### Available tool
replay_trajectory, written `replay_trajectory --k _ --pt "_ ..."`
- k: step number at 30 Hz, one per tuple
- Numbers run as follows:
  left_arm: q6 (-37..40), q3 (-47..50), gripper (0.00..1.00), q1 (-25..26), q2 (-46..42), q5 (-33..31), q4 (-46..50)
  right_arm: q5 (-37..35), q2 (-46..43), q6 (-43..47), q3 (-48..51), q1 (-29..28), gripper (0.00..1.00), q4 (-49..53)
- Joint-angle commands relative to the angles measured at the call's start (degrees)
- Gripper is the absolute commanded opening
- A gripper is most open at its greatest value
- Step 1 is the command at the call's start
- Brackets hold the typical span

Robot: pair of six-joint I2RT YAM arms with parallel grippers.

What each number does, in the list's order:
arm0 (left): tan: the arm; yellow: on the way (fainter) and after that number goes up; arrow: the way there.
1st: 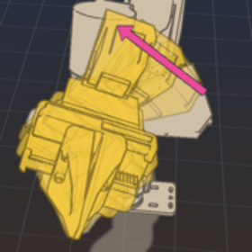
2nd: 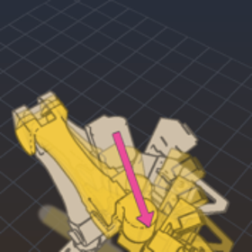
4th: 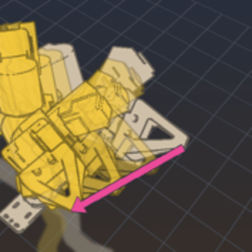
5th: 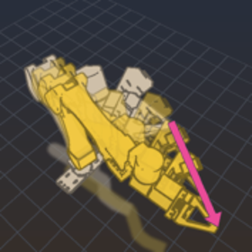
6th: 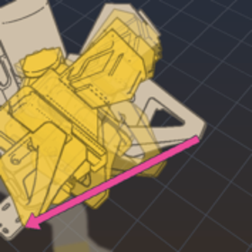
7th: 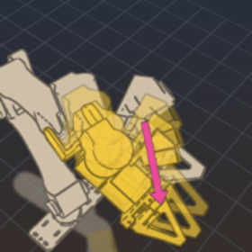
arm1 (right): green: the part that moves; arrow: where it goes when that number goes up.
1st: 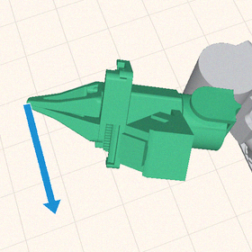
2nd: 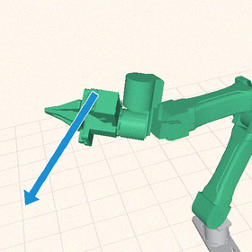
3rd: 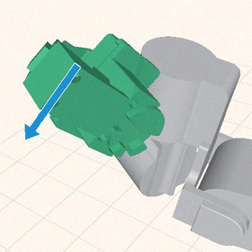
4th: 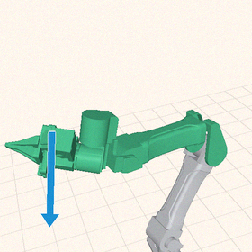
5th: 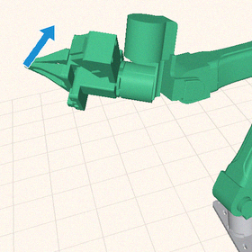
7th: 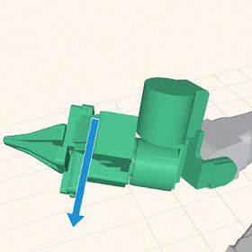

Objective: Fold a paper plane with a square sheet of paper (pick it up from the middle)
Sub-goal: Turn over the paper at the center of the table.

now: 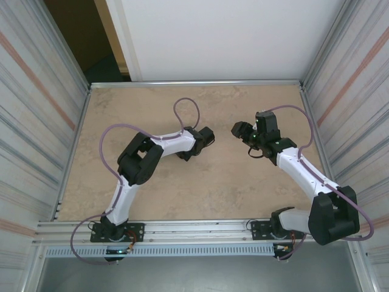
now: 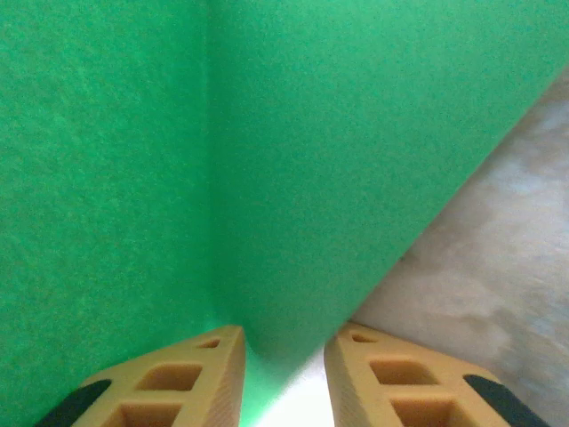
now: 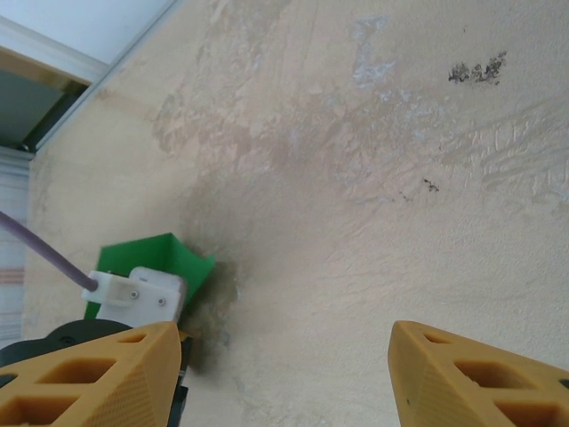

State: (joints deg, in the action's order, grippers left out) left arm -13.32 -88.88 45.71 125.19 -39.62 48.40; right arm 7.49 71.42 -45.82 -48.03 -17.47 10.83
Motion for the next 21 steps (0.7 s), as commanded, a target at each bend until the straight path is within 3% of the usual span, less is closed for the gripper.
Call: replay_trajectory --k 1,8,12,16,21 --pt "-5.24 -0.37 0.34 0.99 -3.17 13.39 0.22 0.16 -0.54 -0.78 1.05 0.40 0.63 0.33" --pt "-11.94 6.82 0.40 3.05 -12.29 33.68 -8.39 0.46 -0.33 -1.11 0.93 0.46 0.64 0.18" --pt "-14.01 12.56 0.45 3.53 -18.52 42.17 -13.87 1.85 0.65 -1.27 0.97 0.43 0.65 -1.00" --pt "-13.92 16.87 0.52 2.03 -25.72 44.51 -17.37 4.39 1.85 -0.98 1.48 -0.05 0.70 -4.23" --pt "-13.92 22.56 0.62 -7.04 -30.98 48.27 -22.28 4.50 4.47 -1.48 0.71 -2.34 0.73 -5.63"
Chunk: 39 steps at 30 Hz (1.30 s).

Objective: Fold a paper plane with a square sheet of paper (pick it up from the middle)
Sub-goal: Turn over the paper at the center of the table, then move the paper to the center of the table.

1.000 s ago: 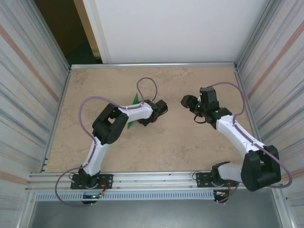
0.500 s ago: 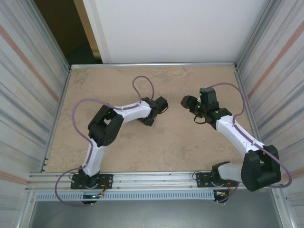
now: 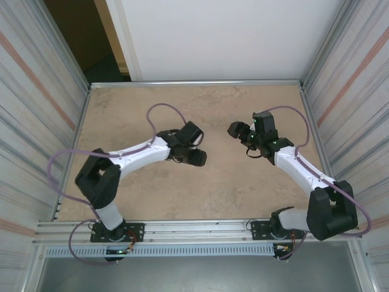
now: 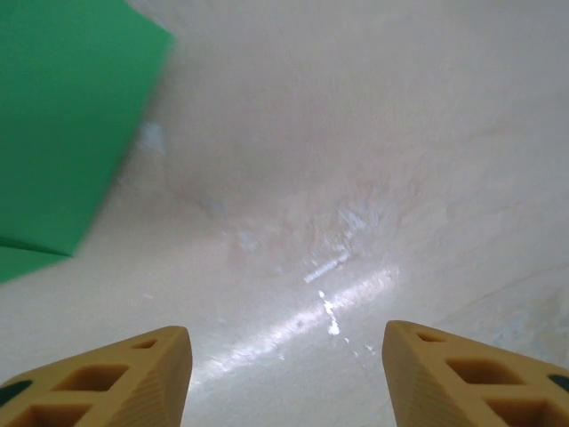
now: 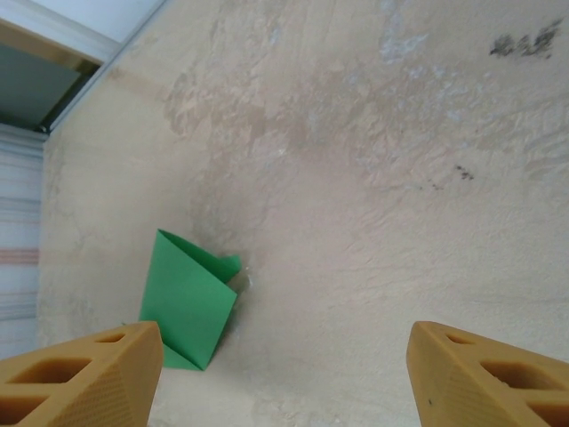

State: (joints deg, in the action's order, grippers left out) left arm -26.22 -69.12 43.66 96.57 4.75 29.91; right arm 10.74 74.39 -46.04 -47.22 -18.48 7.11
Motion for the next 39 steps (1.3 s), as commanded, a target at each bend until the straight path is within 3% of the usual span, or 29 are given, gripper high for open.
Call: replay_trajectory --k 1,6,10,18,30,35,39 --pt "-0.96 4.07 0.63 -7.45 -2.65 5.31 -5.11 1.15 2.30 -1.42 -0.37 -1.97 0.73 -1.93" --pt "-0.85 7.26 0.64 -17.34 -0.82 12.47 -11.11 1.08 5.73 -2.36 -1.67 -4.85 0.73 -2.19" --pt "-0.35 7.09 0.64 -20.65 2.35 16.40 -13.01 1.13 7.66 -3.09 -2.85 -6.24 0.72 -2.31" --pt "1.26 6.93 0.64 -22.63 5.40 12.76 -12.38 1.42 10.68 -3.31 -5.44 -8.09 0.72 -2.02" --pt "0.48 6.91 0.62 -24.85 8.43 14.84 -13.33 4.43 15.45 -6.55 -6.48 -10.61 0.71 -3.88" --pt "-3.22 7.80 0.60 -24.85 9.77 17.06 -13.95 5.28 16.43 -9.53 -6.17 -11.05 0.71 -4.36" --pt "-10.61 10.25 0.56 -23.24 10.07 21.17 -17.79 5.92 16.84 -15.83 -3.39 -11.54 0.70 -7.61"
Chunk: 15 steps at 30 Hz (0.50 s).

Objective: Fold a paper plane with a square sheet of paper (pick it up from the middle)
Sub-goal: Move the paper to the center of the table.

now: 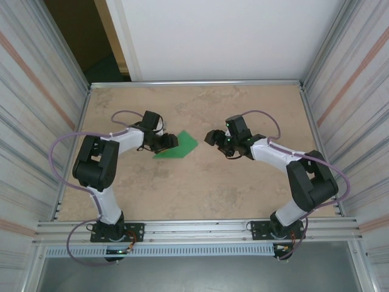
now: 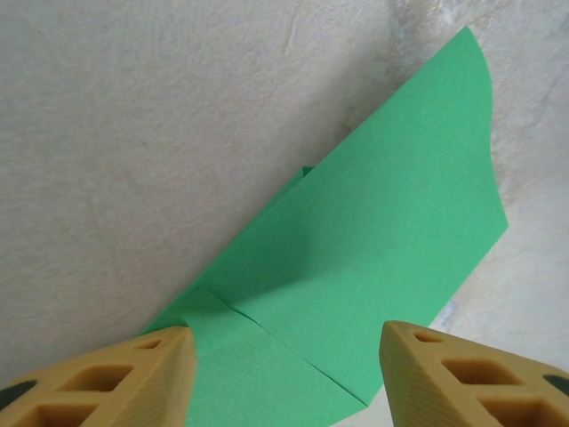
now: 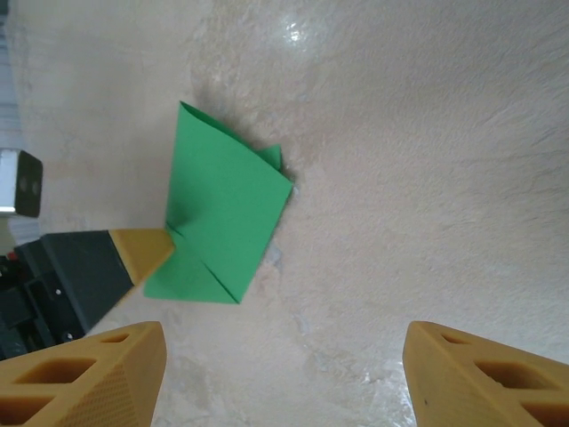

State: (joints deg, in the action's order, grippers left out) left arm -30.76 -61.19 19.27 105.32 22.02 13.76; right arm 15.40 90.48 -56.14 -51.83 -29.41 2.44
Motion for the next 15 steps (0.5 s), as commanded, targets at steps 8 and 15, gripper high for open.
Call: replay_trajectory --k 8,15 --pt "-23.99 6.69 0.44 10.43 0.84 3.24 -9.94 -0.75 -0.22 -14.44 5.56 -2.41 0.69 -3.33" --pt "-27.33 5.14 0.43 14.65 -1.65 2.50 -11.20 0.43 0.19 -15.11 7.95 -2.88 0.64 -3.90"
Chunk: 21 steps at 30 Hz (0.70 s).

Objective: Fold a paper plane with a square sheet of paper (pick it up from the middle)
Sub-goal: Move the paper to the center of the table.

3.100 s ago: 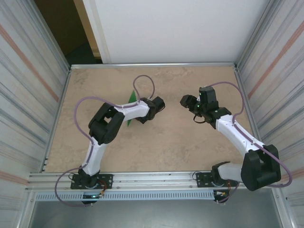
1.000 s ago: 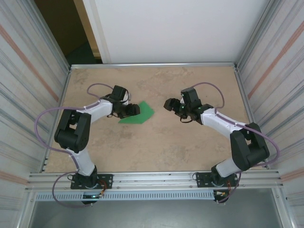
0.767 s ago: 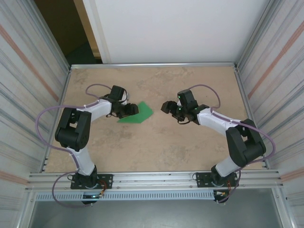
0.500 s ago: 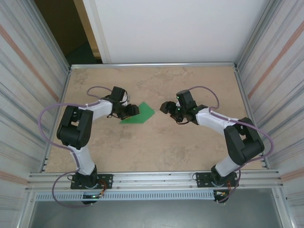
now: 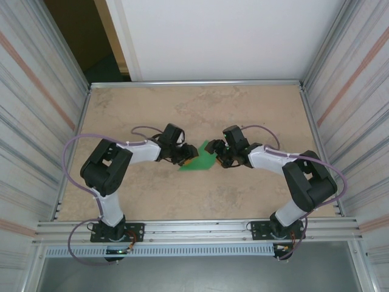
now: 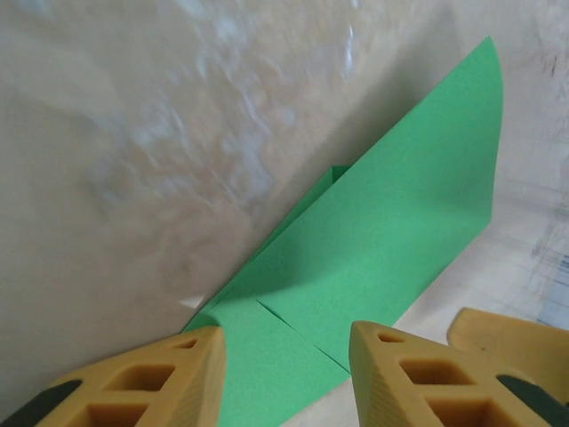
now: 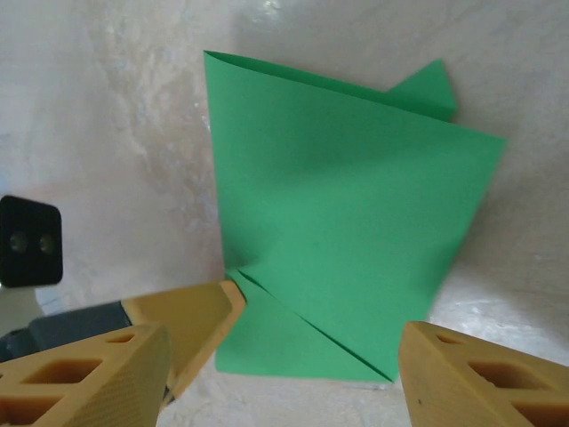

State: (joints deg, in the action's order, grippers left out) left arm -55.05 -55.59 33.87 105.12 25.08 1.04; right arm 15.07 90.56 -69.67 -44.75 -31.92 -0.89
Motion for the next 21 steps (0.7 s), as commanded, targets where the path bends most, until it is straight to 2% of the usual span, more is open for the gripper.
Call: replay_trajectory --k 1,5,9,13,19,21 --pt "-2.80 -0.65 0.41 0.06 -1.56 -0.63 1.83 1.81 0.33 -1.04 0.74 -0.51 0.61 -1.83" --pt "-2.47 -0.08 0.35 -0.03 -0.53 -1.05 2.17 3.11 1.00 0.52 -0.51 -1.15 0.54 -2.74" --pt "-2.91 -0.03 0.27 -0.17 0.65 -0.13 1.12 5.74 4.62 1.00 -2.91 -1.46 0.35 -1.98" --pt "-3.21 -0.12 0.21 -0.18 0.95 -0.46 1.02 7.51 7.82 1.58 -4.82 -2.39 0.21 -1.99" --pt "-2.64 -0.51 0.17 -0.29 0.95 -0.32 1.83 8.71 11.23 2.01 -6.98 -2.80 0.13 0.07" --pt "-2.15 -0.83 0.16 -0.54 0.34 0.42 1.80 9.21 12.40 4.57 -7.55 -2.75 0.11 0.89"
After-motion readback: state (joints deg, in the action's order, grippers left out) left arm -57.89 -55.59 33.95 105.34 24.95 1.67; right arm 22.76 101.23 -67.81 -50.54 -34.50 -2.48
